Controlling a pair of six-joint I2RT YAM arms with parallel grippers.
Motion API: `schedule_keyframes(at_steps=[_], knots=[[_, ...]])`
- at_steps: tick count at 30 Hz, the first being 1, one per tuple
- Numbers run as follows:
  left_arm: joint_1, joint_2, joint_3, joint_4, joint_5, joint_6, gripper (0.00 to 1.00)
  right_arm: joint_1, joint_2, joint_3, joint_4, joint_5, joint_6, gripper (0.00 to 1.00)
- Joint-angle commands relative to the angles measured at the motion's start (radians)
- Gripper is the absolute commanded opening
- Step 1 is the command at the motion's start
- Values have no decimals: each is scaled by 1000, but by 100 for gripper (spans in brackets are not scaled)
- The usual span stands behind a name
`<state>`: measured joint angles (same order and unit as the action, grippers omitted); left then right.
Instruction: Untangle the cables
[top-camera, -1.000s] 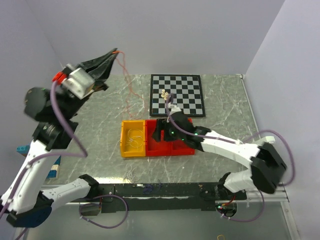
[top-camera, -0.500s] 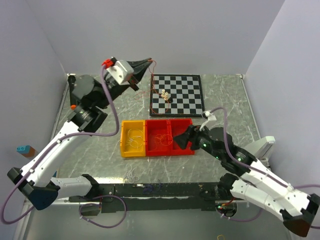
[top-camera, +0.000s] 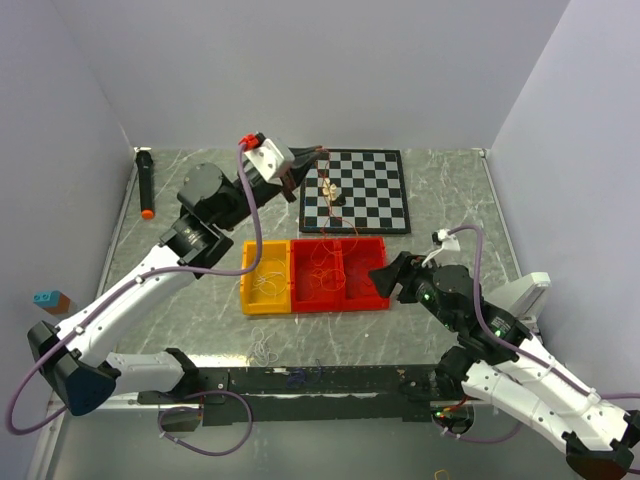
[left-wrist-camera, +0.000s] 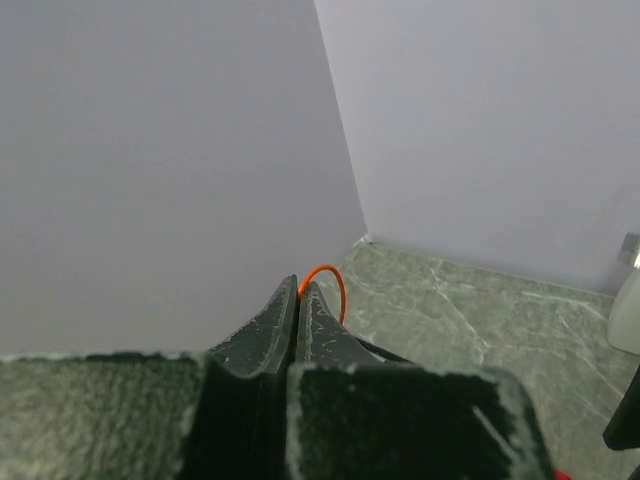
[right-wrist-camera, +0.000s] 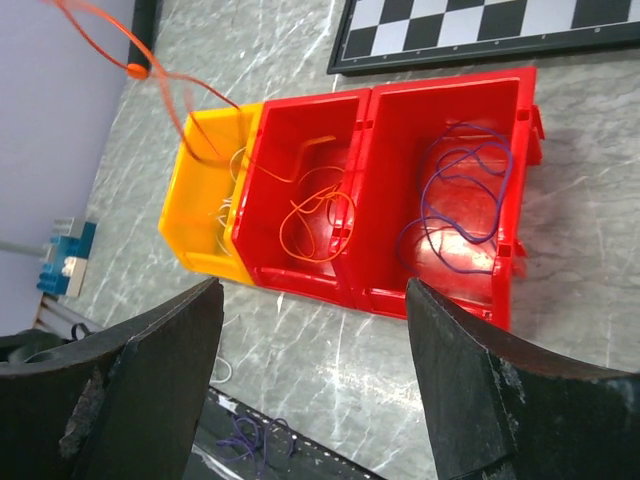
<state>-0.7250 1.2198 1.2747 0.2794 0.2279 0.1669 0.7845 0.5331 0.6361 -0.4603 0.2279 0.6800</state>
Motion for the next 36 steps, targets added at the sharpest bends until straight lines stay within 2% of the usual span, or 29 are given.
schedule_keyframes(at_steps=[1, 9, 16, 20, 26, 28, 32, 36], knots=[[-7, -45, -78, 29, -19, -23, 1, -11, -13, 31, -8, 36, 4, 80], [-5, -46, -265, 50, -38, -43, 1, -14, -70, 19, -20, 70, 19, 80], [-7, -32, -385, 104, -68, 12, 1, -16, -79, 1, -21, 77, 21, 80], [5, -45, -420, 135, -212, 48, 1, -17, -73, -18, -11, 73, 21, 80], [33, -129, -540, 92, -98, 250, 1, -21, -35, -24, 8, 60, 15, 80], [30, -117, -554, 84, -122, 337, 1, -24, -27, -24, 8, 59, 18, 80], [38, -69, -552, 142, -286, 375, 1, -25, -31, -35, 15, 56, 24, 80], [44, -45, -543, 135, -271, 407, 1, -30, -30, -44, 18, 51, 24, 80]])
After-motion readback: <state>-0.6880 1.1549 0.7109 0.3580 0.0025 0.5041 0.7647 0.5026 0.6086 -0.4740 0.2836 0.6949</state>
